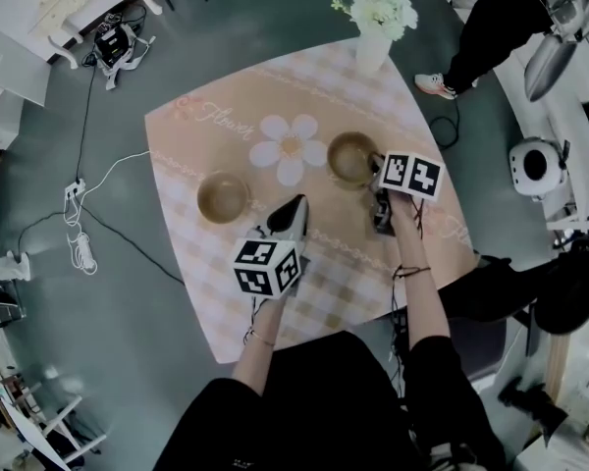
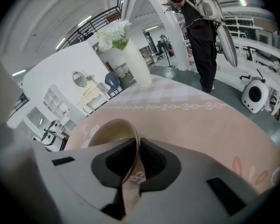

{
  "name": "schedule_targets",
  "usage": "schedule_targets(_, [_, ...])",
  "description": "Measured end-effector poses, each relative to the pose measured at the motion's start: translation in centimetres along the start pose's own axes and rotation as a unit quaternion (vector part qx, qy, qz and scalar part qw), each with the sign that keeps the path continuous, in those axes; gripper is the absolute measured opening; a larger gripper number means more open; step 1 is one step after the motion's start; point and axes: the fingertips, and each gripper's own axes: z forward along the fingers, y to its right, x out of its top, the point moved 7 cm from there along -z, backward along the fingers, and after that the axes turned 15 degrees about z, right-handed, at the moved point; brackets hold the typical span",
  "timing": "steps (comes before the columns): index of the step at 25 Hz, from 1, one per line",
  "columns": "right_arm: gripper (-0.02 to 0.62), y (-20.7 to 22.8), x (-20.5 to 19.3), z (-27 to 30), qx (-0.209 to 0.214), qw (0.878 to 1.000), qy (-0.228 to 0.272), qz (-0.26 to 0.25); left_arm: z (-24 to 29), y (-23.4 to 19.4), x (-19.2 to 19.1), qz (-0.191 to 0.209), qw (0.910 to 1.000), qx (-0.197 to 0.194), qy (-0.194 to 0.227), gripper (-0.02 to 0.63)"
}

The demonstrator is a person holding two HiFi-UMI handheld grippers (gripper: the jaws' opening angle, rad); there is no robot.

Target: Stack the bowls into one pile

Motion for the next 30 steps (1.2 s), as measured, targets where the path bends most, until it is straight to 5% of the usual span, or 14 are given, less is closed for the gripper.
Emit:
schedule_targets(9, [0.012,-0.8,-0.8,-0.8,0.011,1.0,-0.003,0.023,-1.4,-0.4,0.1,0.004,0.9999,0.0,0.014,-0.003])
schedule_targets(30, [0.012,-10.1,-6.0,-1.2,0.102,0.994,-0.041,-0.029,-9.6,-3.2,-1.3,-0.005,0.9972,0.064,0.038,-0.003])
